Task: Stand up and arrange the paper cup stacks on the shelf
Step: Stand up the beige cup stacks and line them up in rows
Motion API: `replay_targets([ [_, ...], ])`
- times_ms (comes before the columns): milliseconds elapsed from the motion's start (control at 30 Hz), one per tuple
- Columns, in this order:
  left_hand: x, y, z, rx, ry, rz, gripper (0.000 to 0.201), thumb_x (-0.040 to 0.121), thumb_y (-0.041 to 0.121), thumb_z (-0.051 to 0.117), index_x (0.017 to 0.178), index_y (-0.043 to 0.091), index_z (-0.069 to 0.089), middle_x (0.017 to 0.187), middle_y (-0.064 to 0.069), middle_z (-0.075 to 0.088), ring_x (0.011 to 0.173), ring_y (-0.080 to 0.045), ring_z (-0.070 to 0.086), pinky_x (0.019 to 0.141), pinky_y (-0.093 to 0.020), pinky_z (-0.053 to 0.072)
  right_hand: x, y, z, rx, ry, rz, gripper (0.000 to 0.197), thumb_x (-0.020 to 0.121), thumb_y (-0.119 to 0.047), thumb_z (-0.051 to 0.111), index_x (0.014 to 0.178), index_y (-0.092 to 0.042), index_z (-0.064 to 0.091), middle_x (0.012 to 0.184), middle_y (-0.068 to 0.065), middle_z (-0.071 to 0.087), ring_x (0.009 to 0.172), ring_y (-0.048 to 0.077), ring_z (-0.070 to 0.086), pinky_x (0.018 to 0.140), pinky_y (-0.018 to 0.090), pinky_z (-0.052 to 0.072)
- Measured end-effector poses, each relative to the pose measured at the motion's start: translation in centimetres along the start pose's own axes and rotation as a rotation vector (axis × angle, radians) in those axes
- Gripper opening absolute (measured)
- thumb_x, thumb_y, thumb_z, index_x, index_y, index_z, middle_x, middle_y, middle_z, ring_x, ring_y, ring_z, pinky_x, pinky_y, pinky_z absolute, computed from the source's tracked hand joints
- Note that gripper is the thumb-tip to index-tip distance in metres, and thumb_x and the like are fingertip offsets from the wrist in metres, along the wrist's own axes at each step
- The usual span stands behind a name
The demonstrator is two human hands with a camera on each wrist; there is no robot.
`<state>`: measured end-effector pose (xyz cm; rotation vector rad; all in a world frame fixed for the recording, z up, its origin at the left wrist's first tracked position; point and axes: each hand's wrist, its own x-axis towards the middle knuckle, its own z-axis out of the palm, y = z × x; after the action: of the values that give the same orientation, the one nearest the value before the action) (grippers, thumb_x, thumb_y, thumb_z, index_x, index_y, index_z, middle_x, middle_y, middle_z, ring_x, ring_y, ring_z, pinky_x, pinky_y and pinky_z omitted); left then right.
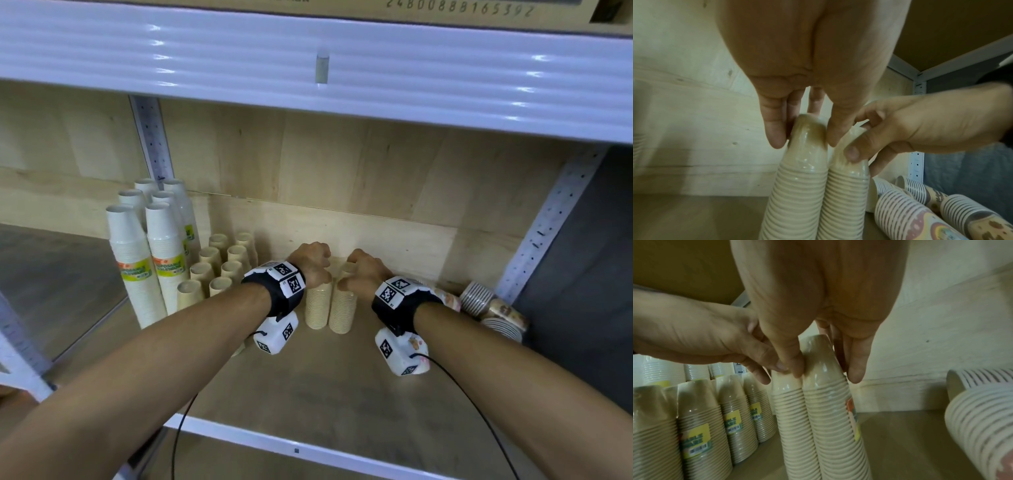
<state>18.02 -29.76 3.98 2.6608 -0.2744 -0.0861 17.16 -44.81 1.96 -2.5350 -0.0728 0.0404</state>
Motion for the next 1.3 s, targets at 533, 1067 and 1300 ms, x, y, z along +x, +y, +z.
replay_targets([
  [533, 0.3, -0.1, -0.5, -0.034, 0.054, -0.05, 0.054, 0.085, 0.036, 0.068, 0.132, 0.012, 0.056, 0.128, -0.008, 0.059, 0.113, -0.026, 0.059, 0.087, -0.031, 0.05, 0.0, -1.4, -1.7, -0.237, 0.029, -0.004, 0.037, 0.078, -0.038, 0.065, 0.108, -0.016, 0.059, 0.102, 0.003, 0.063, 0.09, 0.023, 0.063, 0.08, 0.037, 0.056],
  [1067, 0.6, 0.0, -0.6, -0.016, 0.023, 0.007, 0.039, 0.086, 0.023, 0.069, 0.124, 0.013, 0.064, 0.127, -0.006, 0.061, 0.113, -0.022, 0.058, 0.085, -0.026, 0.046, 0.0, -1.5, -2.0, -0.27, 0.002, -0.06, 0.029, 0.079, -0.022, 0.064, 0.106, -0.012, 0.067, 0.107, 0.006, 0.066, 0.093, 0.023, 0.063, 0.076, 0.031, 0.055],
  [1300, 0.8, -0.3, -0.4, -0.072, 0.045, -0.011, 0.044, 0.08, 0.035, 0.073, 0.12, 0.019, 0.062, 0.114, -0.004, 0.061, 0.101, -0.022, 0.06, 0.077, -0.028, 0.047, 0.1, -1.3, -2.0, -0.291, 0.045, -0.017, 0.038, 0.08, -0.036, 0.063, 0.11, -0.013, 0.06, 0.106, 0.004, 0.061, 0.092, 0.023, 0.061, 0.075, 0.032, 0.054],
])
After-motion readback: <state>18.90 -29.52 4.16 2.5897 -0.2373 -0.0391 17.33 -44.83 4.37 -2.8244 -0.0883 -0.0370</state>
